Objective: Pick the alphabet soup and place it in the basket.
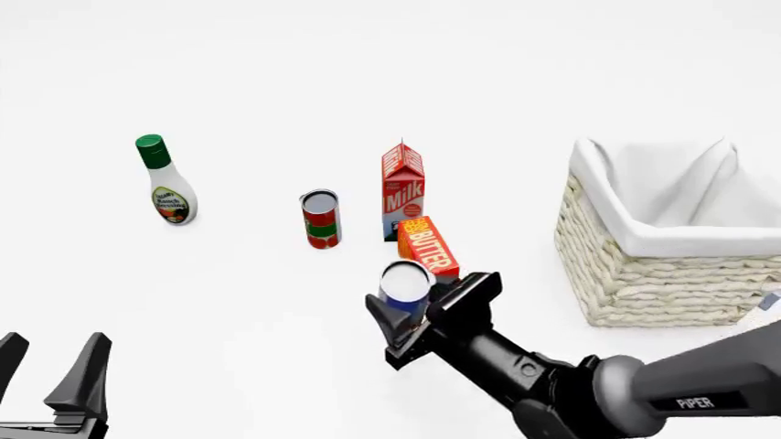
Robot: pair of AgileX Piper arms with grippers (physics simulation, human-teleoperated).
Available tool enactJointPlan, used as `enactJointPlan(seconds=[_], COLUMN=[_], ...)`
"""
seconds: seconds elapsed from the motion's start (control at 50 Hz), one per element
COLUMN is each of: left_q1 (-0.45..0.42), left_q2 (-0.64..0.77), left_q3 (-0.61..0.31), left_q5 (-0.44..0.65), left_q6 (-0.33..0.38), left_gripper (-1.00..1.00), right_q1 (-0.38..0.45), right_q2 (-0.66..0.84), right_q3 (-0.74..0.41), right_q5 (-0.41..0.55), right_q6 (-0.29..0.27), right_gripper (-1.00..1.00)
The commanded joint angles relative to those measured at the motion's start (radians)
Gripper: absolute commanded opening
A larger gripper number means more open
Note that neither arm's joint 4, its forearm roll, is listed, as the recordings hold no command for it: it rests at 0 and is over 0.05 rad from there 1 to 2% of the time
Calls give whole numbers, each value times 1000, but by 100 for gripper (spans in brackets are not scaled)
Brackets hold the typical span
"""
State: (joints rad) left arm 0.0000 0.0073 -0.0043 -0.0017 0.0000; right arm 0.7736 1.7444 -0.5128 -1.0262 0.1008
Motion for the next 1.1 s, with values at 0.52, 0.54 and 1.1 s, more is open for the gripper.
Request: enactJointPlan(seconds=[0.52, 0.54, 1.1], left_q1=[0, 0, 0], left_q2=[0, 0, 0], left_q3=[0, 0, 0], left_q5=[0, 0, 0], left_q6=[0, 0, 0], left_gripper=[100, 100, 100], right_q1=[-59, -64, -218], right_q2=[-438, -446, -674], right_q3=[27, 25, -54], right_q5=[192, 199, 404], right_q6=[-114, -118, -227], right_gripper=[-100, -100, -100])
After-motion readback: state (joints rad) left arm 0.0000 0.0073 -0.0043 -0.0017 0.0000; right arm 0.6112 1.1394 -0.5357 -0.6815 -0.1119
